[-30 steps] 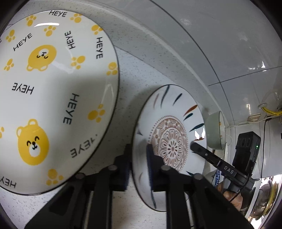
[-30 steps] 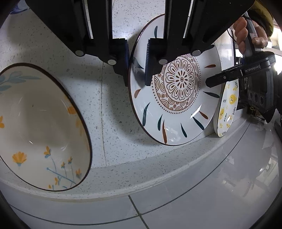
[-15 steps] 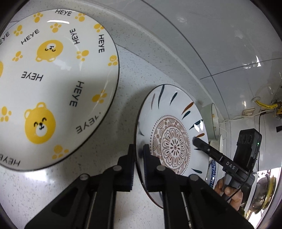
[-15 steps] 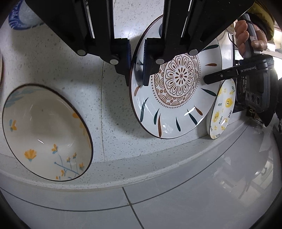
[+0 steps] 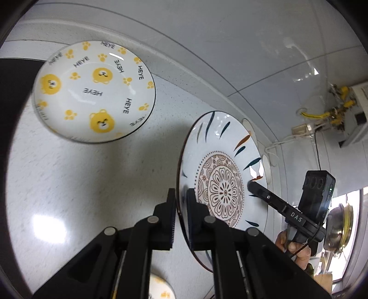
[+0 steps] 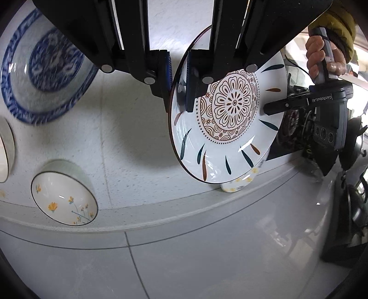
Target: Organize plates and bowls
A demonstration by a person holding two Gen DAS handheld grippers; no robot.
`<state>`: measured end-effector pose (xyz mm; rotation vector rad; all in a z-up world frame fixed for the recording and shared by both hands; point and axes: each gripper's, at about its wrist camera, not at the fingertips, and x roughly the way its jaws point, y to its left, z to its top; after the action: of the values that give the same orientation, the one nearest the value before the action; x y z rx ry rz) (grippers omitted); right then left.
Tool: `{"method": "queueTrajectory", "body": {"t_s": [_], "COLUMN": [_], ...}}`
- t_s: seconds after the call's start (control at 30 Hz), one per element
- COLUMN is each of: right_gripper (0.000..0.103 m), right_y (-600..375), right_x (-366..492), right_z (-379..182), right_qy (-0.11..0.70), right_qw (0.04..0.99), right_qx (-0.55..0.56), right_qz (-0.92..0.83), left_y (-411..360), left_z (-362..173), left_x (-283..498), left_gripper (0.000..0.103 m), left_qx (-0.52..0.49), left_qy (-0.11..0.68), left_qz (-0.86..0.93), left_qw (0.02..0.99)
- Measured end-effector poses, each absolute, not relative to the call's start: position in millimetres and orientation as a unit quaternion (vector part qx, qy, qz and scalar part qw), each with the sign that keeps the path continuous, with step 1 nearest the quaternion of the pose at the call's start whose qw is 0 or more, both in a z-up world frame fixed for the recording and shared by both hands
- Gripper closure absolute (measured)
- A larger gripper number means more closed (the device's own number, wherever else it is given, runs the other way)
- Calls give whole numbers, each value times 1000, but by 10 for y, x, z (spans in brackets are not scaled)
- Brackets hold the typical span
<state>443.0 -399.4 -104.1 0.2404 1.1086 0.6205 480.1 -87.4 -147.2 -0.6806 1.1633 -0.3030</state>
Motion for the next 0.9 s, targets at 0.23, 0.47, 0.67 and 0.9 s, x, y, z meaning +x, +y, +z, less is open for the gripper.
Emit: {"method": "queueTrajectory", "body": {"t_s": [0.23,0.47,0.67,0.9], "right_gripper": [93,93,93,94], "right_y": [-3643,-3411,-3221,-3123], "right_x": [3527,2808,2505,2447], "right_z": [-780,-989,-1444,-1706], "right_qy": [500,517,559,577], "right_qw": [800,783,760,749], "right_qx": [112,120,123,125], "right_qz": [313,323,309,301], "left_y": [-507,-97,118,225], "left_z": [-1047,-1126,-1622,-1914], "left_x": [3917,3028,2630,2565], "left_gripper": [95,95,95,95], "left_qx": [-292,-290,-312,-315], "left_qy": [526,538,569,586], "left_qz": [-152,-159,-146,-133], "left_qw": [784,775,747,734]}}
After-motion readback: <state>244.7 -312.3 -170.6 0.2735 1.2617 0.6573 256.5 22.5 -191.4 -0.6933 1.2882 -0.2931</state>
